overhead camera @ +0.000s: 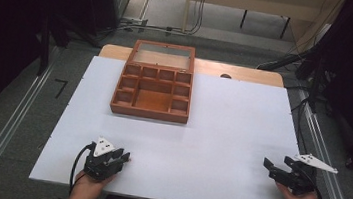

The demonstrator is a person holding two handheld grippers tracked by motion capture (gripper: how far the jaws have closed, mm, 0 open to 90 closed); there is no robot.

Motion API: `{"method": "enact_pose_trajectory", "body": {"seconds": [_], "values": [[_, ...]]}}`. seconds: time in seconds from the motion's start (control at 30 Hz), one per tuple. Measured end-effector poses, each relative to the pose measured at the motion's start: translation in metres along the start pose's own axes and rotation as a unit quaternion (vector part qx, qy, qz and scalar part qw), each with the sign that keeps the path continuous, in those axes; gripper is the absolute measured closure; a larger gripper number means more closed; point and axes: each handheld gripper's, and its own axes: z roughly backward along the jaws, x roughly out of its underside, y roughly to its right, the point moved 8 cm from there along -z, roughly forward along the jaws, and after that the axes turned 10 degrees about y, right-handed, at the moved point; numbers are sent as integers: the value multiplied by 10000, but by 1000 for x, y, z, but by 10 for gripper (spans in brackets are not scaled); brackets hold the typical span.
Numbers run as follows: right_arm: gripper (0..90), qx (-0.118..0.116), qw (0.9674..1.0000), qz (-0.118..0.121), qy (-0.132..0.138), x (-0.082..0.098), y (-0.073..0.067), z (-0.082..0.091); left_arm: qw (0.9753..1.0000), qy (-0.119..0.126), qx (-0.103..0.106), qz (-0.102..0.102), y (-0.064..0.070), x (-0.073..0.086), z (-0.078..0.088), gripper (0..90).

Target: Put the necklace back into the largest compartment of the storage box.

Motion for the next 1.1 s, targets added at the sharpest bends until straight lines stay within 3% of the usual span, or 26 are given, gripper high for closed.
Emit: {"method": "enact_pose_trajectory", "body": {"seconds": [0.17, 0.3, 0.6, 1.1], "values": [[163, 0, 10000, 3, 4, 0, 0, 0, 10000, -19, -69, -6, -2, 0, 0, 813], [164, -1, 10000, 2, 9, 0, 0, 0, 10000, -45, -10, 8, -2, 0, 0, 861], [164, -6, 10000, 5, 20, 0, 1, 0, 9998, -10, 29, 200, -7, -2, 2, 873], [152, -7, 10000, -16, -22, 0, 2, 0, 9983, 400, 29, 429, -14, -16, 15, 873]]}}
